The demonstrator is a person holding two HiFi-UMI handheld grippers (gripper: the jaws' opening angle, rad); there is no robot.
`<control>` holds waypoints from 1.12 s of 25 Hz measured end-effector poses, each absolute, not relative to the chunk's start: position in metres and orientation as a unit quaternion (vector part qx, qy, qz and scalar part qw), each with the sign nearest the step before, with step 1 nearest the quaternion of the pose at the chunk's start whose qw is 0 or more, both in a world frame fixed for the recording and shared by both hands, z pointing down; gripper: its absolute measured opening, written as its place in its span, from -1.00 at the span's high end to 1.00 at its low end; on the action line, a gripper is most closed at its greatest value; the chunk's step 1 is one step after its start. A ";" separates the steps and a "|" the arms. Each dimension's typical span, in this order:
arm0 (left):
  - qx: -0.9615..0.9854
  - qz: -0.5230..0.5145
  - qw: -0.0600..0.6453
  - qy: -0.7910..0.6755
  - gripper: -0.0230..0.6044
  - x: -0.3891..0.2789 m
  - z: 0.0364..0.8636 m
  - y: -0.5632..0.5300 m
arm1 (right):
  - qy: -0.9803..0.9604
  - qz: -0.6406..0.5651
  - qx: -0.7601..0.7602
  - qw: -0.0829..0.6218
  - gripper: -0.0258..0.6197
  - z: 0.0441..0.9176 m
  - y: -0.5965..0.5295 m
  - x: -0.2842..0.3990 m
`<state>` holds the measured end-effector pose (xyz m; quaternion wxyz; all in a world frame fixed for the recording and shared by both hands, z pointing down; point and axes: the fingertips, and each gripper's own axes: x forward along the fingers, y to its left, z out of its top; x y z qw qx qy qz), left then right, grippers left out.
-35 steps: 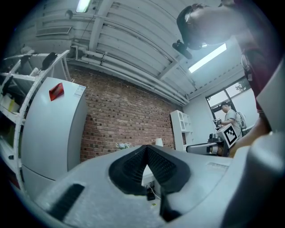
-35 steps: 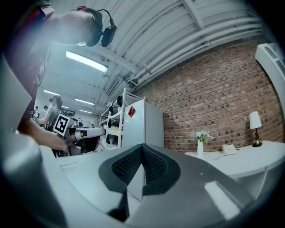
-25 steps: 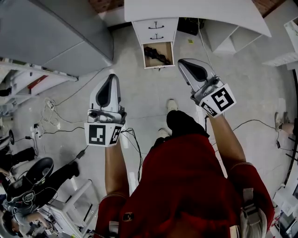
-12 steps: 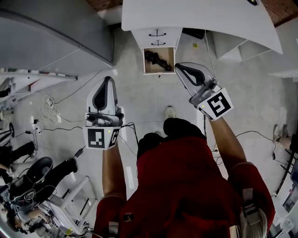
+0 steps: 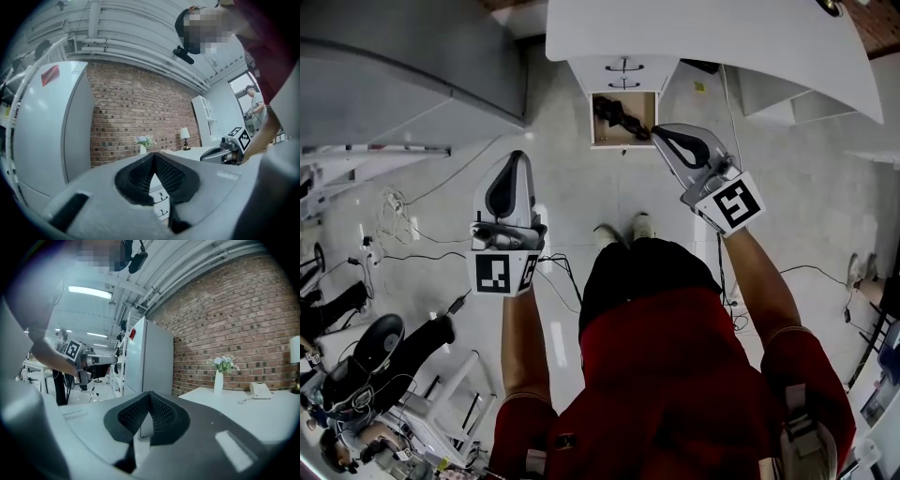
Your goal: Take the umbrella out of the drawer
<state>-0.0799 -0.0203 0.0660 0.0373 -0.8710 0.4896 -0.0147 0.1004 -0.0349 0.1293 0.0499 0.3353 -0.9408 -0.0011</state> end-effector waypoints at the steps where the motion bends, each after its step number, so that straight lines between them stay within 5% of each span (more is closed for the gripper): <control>1: -0.872 -0.015 0.035 0.488 0.91 -0.082 0.072 -0.024 | -0.940 0.002 0.338 0.057 0.88 0.138 -0.039 0.099; 28: -0.881 -0.013 0.022 0.472 0.91 -0.129 0.422 -0.144 | -0.928 0.025 0.310 0.204 0.88 0.548 -0.163 0.041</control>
